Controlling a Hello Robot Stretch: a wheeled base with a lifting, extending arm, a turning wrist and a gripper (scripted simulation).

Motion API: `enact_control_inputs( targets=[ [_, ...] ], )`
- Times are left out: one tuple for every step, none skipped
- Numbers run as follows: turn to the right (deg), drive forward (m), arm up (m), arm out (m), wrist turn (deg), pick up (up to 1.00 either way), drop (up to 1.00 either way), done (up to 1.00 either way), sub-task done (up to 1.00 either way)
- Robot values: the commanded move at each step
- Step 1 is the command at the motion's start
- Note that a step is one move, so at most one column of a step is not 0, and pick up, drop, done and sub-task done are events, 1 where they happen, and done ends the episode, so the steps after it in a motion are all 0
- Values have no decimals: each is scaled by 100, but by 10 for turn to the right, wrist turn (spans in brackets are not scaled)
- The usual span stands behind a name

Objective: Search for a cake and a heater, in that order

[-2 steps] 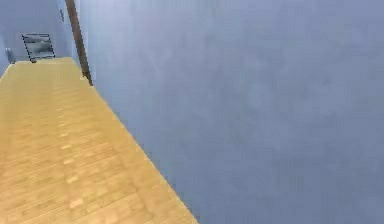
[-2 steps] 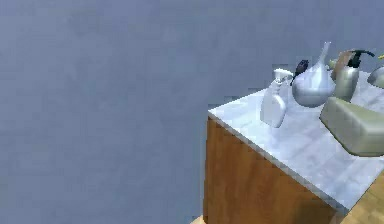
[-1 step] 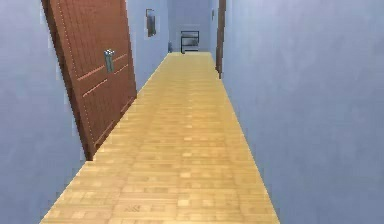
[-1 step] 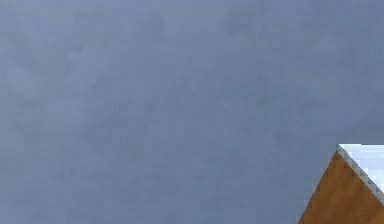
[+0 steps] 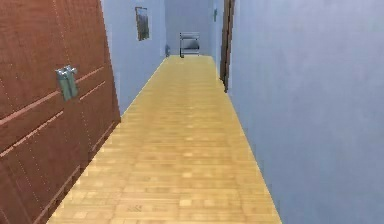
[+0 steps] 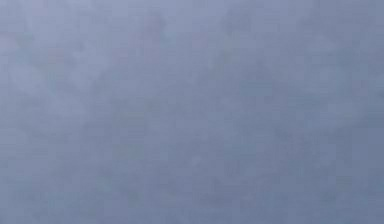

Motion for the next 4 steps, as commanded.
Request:
enact_control_inputs(
  targets=[
    [0, 100, 0, 0, 0, 0, 0, 0, 0],
    [0, 100, 0, 0, 0, 0, 0, 0, 0],
    [-30, 0, 0, 0, 0, 0, 0, 0, 0],
    [0, 100, 0, 0, 0, 0, 0, 0, 0]
  ],
)
